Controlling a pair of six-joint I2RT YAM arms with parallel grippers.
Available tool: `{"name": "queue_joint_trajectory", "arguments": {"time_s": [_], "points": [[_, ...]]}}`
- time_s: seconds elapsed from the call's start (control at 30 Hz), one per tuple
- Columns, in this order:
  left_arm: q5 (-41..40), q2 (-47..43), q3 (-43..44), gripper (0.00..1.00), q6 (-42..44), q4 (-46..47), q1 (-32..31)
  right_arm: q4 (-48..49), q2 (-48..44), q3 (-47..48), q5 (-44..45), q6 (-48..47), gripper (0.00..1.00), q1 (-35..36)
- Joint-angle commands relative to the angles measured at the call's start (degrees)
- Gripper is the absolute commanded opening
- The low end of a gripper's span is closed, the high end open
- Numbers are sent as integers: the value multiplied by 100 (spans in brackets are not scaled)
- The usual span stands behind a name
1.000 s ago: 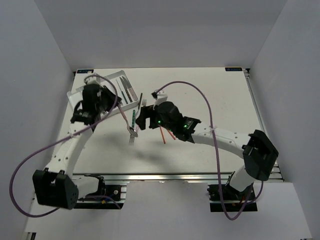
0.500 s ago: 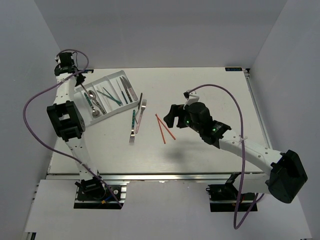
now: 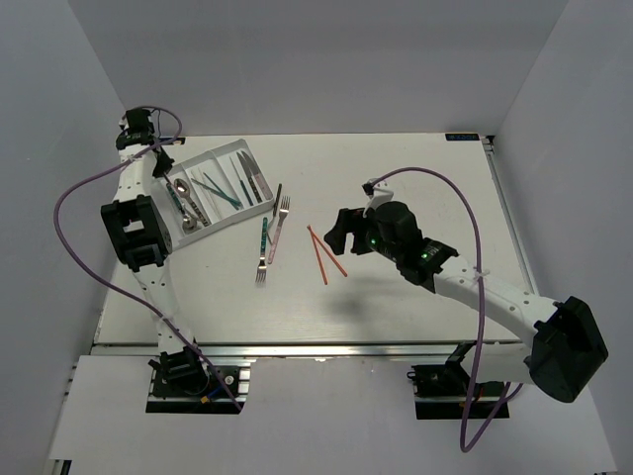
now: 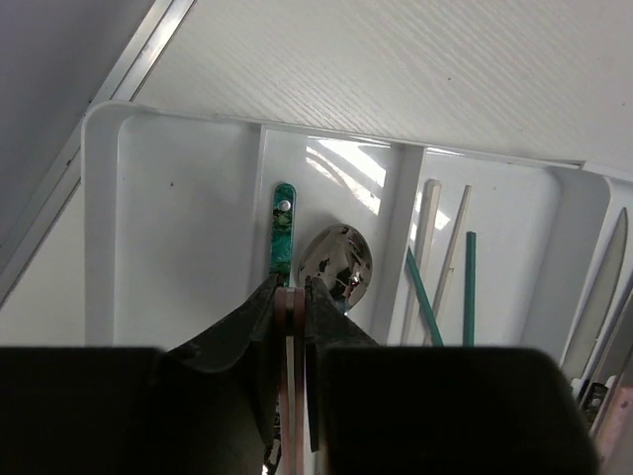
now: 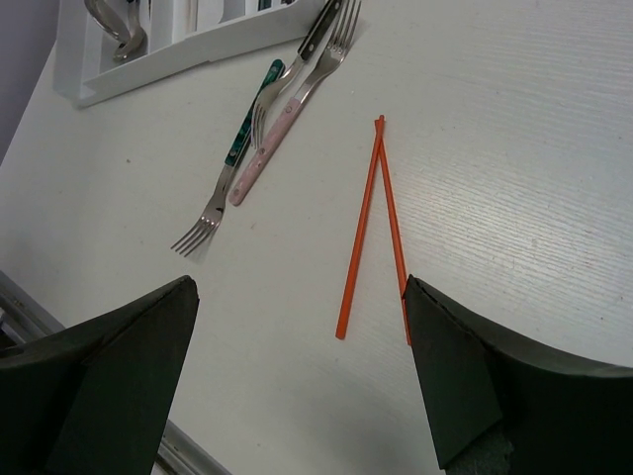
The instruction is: Sort the eating utensils into containers
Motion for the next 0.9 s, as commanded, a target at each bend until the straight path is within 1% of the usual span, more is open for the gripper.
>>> {"name": "queue_joint_trajectory", "arguments": {"time_s": [0.0,0.1,0.13,0.23,0.33,0.37,0.4,0.43,0.47,0.5,0.53,0.57,0.6,0.63,0.67,0.7,0.73,0.77,0.8,0.83,0.87], "points": [[2,-104,248,31,25,-40,6,195,104,108,-90,-128,89,-20],[116,-147,274,44,-1,-66,15,195,175,152,-108,-163,89,-28],[117,-182,326,53,-18,-84,15,160,192,196,-64,-206,89,-20],[108,-393,353,67,-36,-119,6,55,271,318,76,-303,89,-28],[73,-727,327,70,-97,-224,15,-68,394,433,164,-479,89,-37],[81,-858,196,74,-115,-233,15,-234,569,599,225,-592,89,-46],[73,-1207,82,96,-168,-216,6,-453,779,705,287,-654,89,-55],[81,-1411,-32,98,-185,-233,6,-551,903,810,279,-725,89,-46],[99,-1657,-399,98,-212,-225,6,-648,1009,1011,261,-830,89,-46],[108,-2294,-716,98,-273,-86,-3,-823,1140,1101,253,-874,89,-46],[143,-2692,-1128,98,-291,81,-29,-911,1377,1197,383,-918,89,-55],[160,-3123,-2081,98,-326,466,-46,-1112,1501,1407,497,-988,85,-46],[169,-3571,-2560,98,-335,652,-64,-1210,1641,1513,577,-1041,81,-46],[161,-4437,-3017,98,-344,793,-108,-1289,1904,1602,673,-1120,76,-46],[161,-4889,-3466,98,-361,1091,-117,-1368,2037,1689,657,-1199,65,-46],[195,-5311,-4375,98,-370,1259,-143,-1421,2160,1777,613,-1287,60,-46],[196,-6116,-4828,98,-414,1382,-152,-1526,2405,1943,447,-1445,54,-46],[187,-6498,-5267,98,-423,1532,-152,-1623,2512,2023,376,-1490,45,-37],[222,-6850,-6107,98,-406,1846,-169,-1694,2635,2103,341,-1534,42,-37],[196,-7167,-6481,98,-423,1963,-170,-1781,2775,2190,349,-1543,42,-28],[187,-7709,-6824,98,-397,2094,-178,-1782,2811,2191,358,-1525,42,-28]]}}
